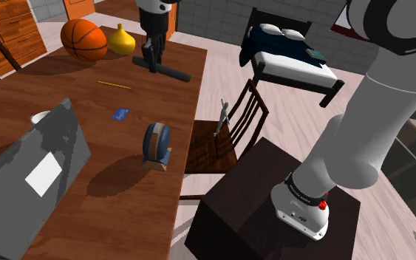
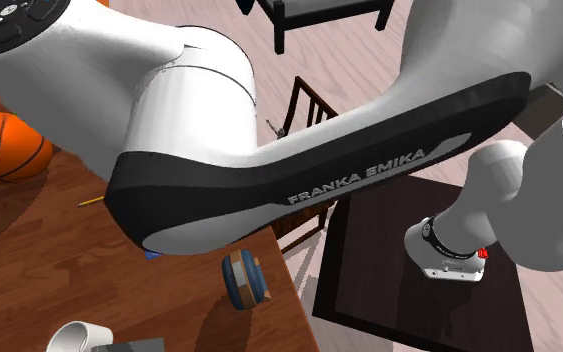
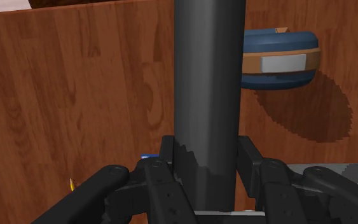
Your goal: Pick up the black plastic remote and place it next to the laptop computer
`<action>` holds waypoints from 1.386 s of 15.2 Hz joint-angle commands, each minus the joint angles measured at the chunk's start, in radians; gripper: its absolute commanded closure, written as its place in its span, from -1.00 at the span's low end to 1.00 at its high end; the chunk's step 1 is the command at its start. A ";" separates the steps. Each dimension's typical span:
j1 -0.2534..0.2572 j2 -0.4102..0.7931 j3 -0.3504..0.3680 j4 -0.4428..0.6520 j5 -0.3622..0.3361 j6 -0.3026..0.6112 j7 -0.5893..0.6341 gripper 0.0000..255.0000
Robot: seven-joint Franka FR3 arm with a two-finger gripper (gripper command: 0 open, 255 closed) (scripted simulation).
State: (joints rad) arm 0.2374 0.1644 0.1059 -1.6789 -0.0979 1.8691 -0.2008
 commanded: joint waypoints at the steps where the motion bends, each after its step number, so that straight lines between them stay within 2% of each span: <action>1: 0.025 -0.022 0.018 -0.032 -0.002 0.006 0.046 1.00; 9: 0.126 -0.042 0.095 -0.056 -0.012 -0.005 0.226 1.00; 17: 0.234 0.001 0.173 -0.001 -0.034 -0.037 0.414 1.00; 21: 0.234 0.007 0.171 -0.047 -0.037 0.015 0.419 1.00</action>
State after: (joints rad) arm 0.4703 0.1682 0.2770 -1.7145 -0.1334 1.8687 0.2144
